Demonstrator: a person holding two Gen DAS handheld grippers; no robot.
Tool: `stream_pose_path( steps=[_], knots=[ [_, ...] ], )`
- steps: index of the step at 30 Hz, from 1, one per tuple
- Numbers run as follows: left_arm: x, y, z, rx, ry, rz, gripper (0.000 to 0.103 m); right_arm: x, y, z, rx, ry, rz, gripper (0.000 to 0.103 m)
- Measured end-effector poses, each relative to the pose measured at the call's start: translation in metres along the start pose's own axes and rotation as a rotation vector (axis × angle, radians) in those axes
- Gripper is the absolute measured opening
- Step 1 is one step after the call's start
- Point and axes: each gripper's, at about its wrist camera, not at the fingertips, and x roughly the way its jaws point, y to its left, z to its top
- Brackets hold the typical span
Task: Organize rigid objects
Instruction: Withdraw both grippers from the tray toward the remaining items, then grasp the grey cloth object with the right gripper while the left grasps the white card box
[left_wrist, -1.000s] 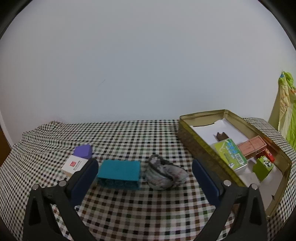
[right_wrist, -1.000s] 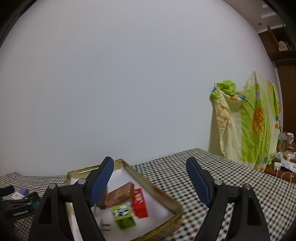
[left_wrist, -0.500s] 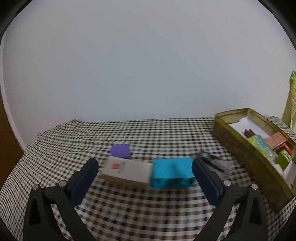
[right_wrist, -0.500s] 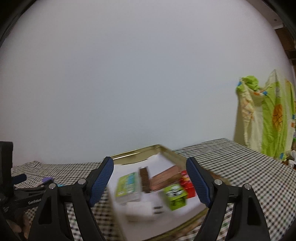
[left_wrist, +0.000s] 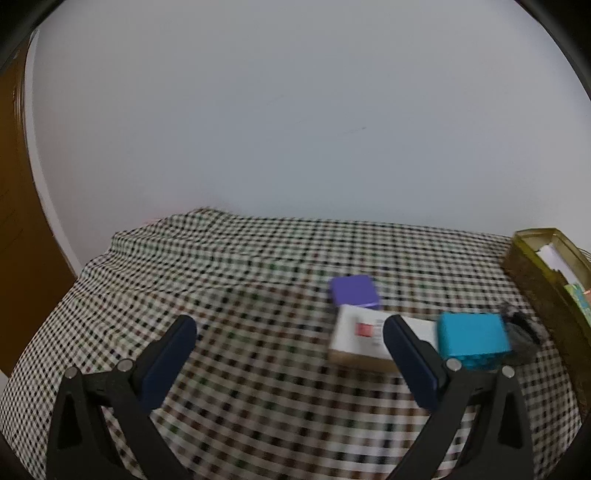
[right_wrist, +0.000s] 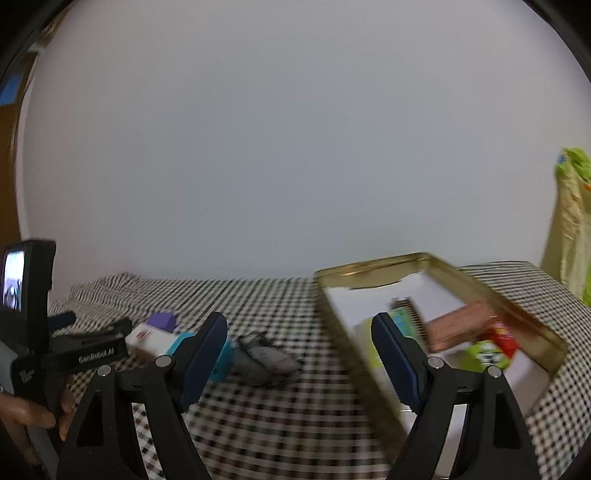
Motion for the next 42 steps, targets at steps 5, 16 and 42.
stream_pose_path(
  steps=[5, 16, 42],
  knots=[
    [0.011, 0.018, -0.001, -0.02, 0.032, 0.036, 0.102, 0.021, 0.018, 0.001, -0.046, 0.087, 0.044, 0.082],
    [0.019, 0.025, -0.003, -0.027, 0.066, 0.077, 0.102, 0.061, 0.018, -0.004, -0.034, 0.3, 0.112, 0.069],
    [0.02, 0.013, -0.001, 0.01, 0.097, -0.077, 0.102, 0.079, 0.019, -0.006, -0.05, 0.458, 0.212, 0.035]
  ],
)
